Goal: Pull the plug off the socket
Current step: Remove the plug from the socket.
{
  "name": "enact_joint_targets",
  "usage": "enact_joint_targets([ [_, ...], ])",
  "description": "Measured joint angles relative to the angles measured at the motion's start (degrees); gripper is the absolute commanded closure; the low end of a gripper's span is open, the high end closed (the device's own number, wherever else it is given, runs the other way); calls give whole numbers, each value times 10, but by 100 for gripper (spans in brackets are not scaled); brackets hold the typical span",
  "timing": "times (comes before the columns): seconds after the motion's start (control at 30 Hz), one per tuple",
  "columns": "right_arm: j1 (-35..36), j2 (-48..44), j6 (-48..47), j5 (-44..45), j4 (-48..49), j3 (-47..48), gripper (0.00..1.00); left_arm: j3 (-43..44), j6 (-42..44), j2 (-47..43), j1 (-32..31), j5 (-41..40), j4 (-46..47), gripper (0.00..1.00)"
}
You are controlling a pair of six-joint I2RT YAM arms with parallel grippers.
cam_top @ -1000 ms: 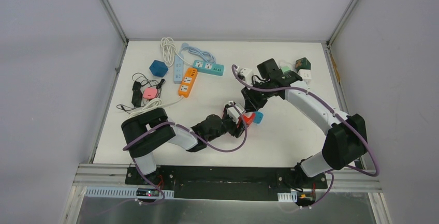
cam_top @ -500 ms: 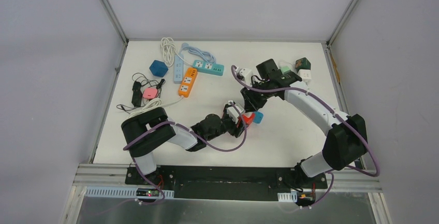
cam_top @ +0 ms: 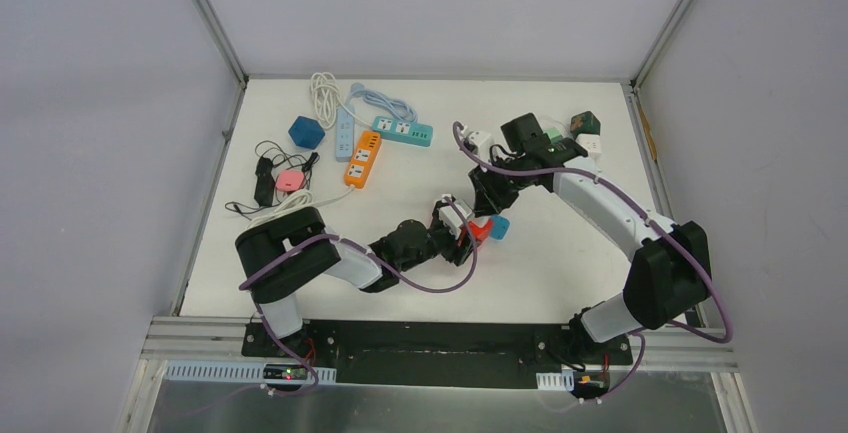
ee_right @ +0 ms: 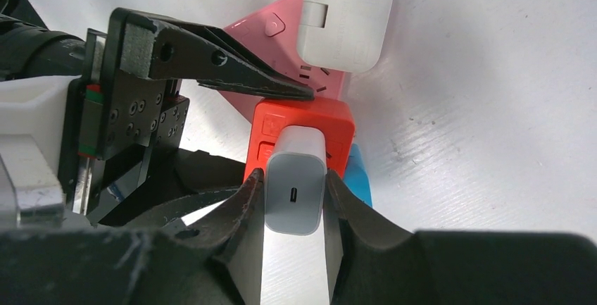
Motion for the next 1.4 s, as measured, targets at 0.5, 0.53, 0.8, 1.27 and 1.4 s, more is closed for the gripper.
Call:
enact_joint_targets([
  [0.5,30,-8,-4,54,5,2,100,0,0,1,3,2,0,100],
  [0.53,25,-8,-3,47,5,1,100,1,0,3,4,2,2,100],
  [0.8,12,-8,-6,20,6,-3,100,3,-1,7,7,10,6,100],
  [1.27,31,-12,-4,57,9,-3,100,2,-1,7,7,11,7,100],
  [1.4,20,-12,2,45,9,-4,100,2,0,7,8,15,7,100],
])
